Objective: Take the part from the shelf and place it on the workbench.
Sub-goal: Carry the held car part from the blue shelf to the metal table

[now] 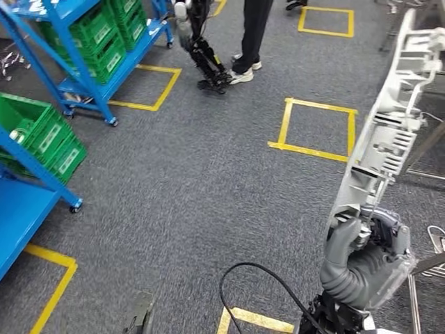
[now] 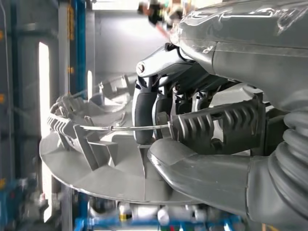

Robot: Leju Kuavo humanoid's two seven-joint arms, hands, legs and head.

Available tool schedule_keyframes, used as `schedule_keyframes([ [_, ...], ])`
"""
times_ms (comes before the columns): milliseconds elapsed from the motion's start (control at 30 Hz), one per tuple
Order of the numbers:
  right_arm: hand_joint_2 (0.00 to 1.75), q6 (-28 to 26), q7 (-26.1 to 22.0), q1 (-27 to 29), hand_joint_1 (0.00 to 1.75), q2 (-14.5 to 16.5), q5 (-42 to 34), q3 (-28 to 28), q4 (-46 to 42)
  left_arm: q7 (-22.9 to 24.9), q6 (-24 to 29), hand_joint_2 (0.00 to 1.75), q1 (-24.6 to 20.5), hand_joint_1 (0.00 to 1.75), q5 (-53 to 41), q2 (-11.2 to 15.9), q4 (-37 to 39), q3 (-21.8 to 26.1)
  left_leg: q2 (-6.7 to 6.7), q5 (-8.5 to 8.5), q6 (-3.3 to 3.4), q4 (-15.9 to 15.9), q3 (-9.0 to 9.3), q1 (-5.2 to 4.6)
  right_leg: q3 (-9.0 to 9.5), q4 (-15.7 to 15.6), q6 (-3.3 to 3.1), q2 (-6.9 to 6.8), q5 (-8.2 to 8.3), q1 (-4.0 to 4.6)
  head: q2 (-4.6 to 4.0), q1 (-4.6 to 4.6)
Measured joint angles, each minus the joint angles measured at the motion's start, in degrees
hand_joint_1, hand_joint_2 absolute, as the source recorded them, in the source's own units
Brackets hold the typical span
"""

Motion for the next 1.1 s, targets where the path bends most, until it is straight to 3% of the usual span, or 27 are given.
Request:
schedule_keyframes([
  [67,1.75,-0.11,-0.07,-0.02,1.75,0.07,0.02,0.0,0.01,0.0,0.25,1.75,0.12,0.0,0.38,0.13,0.0,0.01,-2.67,-3.64,-0.09,7.29,-3.57,0.08,-0.03,-0.05,-0.38,1.49,0.09,-0.1,0.0,-0.25],
  [100,1.75,-0.17,-0.1,-0.01,1.75,0.07,0.02,0.0,0.01,-0.06,0.33,1.75,0.23,0.0,0.64,0.19,0.0,0.03,-3.12,-4.99,-0.06,11.07,-5.61,0.07,-0.05,-0.04,-0.48,2.33,0.1,-0.09,0.0,-0.32],
  [133,1.75,-0.25,-0.11,0.0,1.75,0.07,0.03,0.0,0.01,-0.23,0.37,1.75,0.31,0.0,0.96,0.25,0.0,0.08,-3.3,-5.29,0.0,13.39,-7.05,0.07,-0.06,-0.04,-0.53,3.22,0.12,-0.06,0.0,-0.35],
  [167,1.75,-0.33,-0.11,0.0,1.75,0.07,0.03,-0.01,0.01,-0.5,0.39,1.75,0.34,0.0,1.29,0.3,0.0,0.13,-3.4,-4.37,0.1,13.54,-7.47,0.08,-0.04,-0.03,-0.53,4.14,0.14,-0.06,0.0,-0.35],
  [233,1.75,-0.46,-0.12,0.0,1.75,0.07,0.03,-0.02,0.0,-1.15,0.35,1.75,0.26,0.0,1.78,0.39,0.0,0.25,-4.46,-0.01,0.42,7.71,-5.19,0.13,0.03,-0.02,-0.37,5.93,0.22,-0.15,0.0,-0.36],
  [300,1.75,-0.51,-0.14,-0.01,1.75,0.07,0.07,-0.03,-0.01,-1.5,0.27,1.75,0.15,0.0,1.97,0.46,0.0,0.38,-7.07,3.0,0.74,0.57,-2.07,0.3,-0.18,0.14,0.1,7.48,0.34,-0.16,0.0,-0.33],
  [367,1.75,-0.63,-0.17,0.04,1.75,0.07,0.11,-0.11,-0.03,-1.66,0.15,1.75,0.07,0.0,2.05,0.45,0.0,0.49,-8.33,3.28,1.05,-2.08,-0.99,0.28,-0.58,0.0,0.87,8.7,0.63,-0.32,0.0,-0.34],
  [400,1.75,-0.73,-0.18,0.11,1.75,0.07,0.14,-0.19,-0.07,-1.74,0.01,1.75,0.02,0.0,2.03,0.41,0.0,0.53,-7.81,3.34,1.29,-2.33,-0.93,0.26,-0.84,-0.23,1.3,9.33,0.84,-0.49,0.0,-0.34],
  [433,1.75,-0.82,-0.2,0.21,1.75,0.07,0.14,-0.27,-0.12,-1.86,-0.21,1.75,-0.03,0.0,2.0,0.34,0.0,0.57,-7.19,3.52,1.65,-2.5,-0.87,0.23,-1.04,-0.25,1.64,9.07,0.9,-0.55,0.0,-0.35],
  [467,1.75,-0.89,-0.23,0.28,1.75,0.07,0.13,-0.33,-0.19,-2.05,-0.52,1.75,-0.09,0.0,1.93,0.27,0.0,0.61,-6.5,3.69,2.05,-2.7,-0.78,0.24,-1.46,0.35,1.9,7.87,0.49,-0.46,0.0,-0.22],
  [500,1.75,-0.95,-0.33,0.33,1.75,0.07,0.1,-0.36,-0.26,-2.34,-0.92,1.75,-0.13,0.0,1.82,0.2,0.0,0.63,-5.75,3.8,2.41,-2.89,-0.7,0.26,-2.36,2.09,2.12,6.07,-0.6,-0.33,0.0,-0.06],
  [567,1.75,-1.05,-0.65,0.34,1.75,0.07,0.03,-0.38,-0.32,-2.99,-1.77,1.75,-0.04,0.0,1.63,0.19,0.0,0.66,-4.23,3.76,2.81,-2.99,-0.61,0.09,-5.61,9.1,2.46,2.4,-4.36,-0.17,0.0,0.17],
  [633,1.75,-1.31,-0.95,0.33,1.75,0.07,0.01,-0.37,-0.32,-3.4,-2.2,1.75,0.07,0.0,1.72,0.29,0.0,0.68,-2.55,3.65,2.9,-2.97,-0.57,-0.01,-8.63,15.56,2.75,1.42,-6.83,-0.25,0.0,0.17],
  [667,1.75,-1.46,-1.02,0.34,1.75,0.07,0.01,-0.37,-0.32,-3.49,-2.23,1.75,0.07,0.0,1.86,0.33,0.0,0.69,-1.78,3.56,2.88,-2.96,-0.51,-0.01,-8.72,16.01,2.82,1.25,-6.55,-0.29,0.0,0.17],
  [700,1.75,-1.59,-1.05,0.34,1.75,0.07,-0.01,-0.37,-0.32,-3.55,-2.22,1.75,0.05,0.0,2.0,0.34,0.0,0.7,-1.07,3.45,2.81,-2.96,-0.39,-0.01,-7.57,14.12,2.84,0.98,-5.29,-0.33,0.0,0.18],
  [767,1.75,-1.78,-1.05,0.31,1.75,0.07,-0.07,-0.37,-0.32,-3.65,-2.17,1.75,0.04,0.0,2.18,0.34,0.0,0.73,0.12,3.08,2.43,-2.93,0.06,-0.1,-2.92,6.11,2.74,-0.9,-2.03,-0.18,0.0,0.19],
  [833,1.75,-1.87,-1.01,0.25,1.75,0.09,-0.16,-0.31,-0.32,-3.75,-2.08,1.75,0.03,0.0,2.25,0.38,0.0,0.75,1.03,2.69,1.86,-2.8,0.42,-0.39,0.28,0.58,2.1,-2.39,-0.5,0.08,0.0,0.11],
  [867,1.75,-1.88,-0.97,0.23,1.75,0.1,-0.2,-0.28,-0.32,-3.79,-2.0,1.75,0.02,0.0,2.32,0.39,0.0,0.76,1.46,2.59,1.56,-2.8,0.52,-0.51,0.57,-0.07,1.69,-2.4,-0.55,0.27,-0.01,0.07],
  [933,1.75,-1.92,-0.92,0.24,1.75,0.13,-0.24,-0.24,-0.33,-3.81,-1.9,1.75,-0.06,0.0,2.45,0.34,0.0,0.78,2.22,2.43,0.91,-2.88,0.66,-0.43,0.32,-0.17,0.85,-1.04,-0.34,0.24,-0.01,0.08],
  [1000,1.75,-1.97,-0.9,0.19,1.75,0.2,-0.23,-0.22,-0.35,-3.84,-1.86,1.75,-0.13,0.0,2.55,0.3,0.0,0.79,0.47,0.88,0.25,-1.0,-0.06,-0.21,0.27,-0.41,0.21,0.27,-0.1,-0.03,0.0,0.02],
  [1067,1.75,-1.99,-0.89,0.15,1.75,0.26,-0.23,-0.2,-0.36,-3.87,-1.85,1.75,-0.09,0.0,2.61,0.32,0.0,0.81,-2.28,-2.58,-0.09,5.35,-3.03,-0.11,0.31,-0.5,-0.16,1.52,0.02,-0.25,0.0,-0.19],
  [1100,1.75,-1.99,-0.89,0.15,1.75,0.27,-0.24,-0.2,-0.35,-3.87,-1.81,1.75,-0.03,0.0,2.66,0.34,0.0,0.85,-2.9,-4.24,-0.15,9.38,-5.13,-0.11,0.29,-0.5,-0.23,2.2,0.03,-0.27,0.0,-0.26],
])
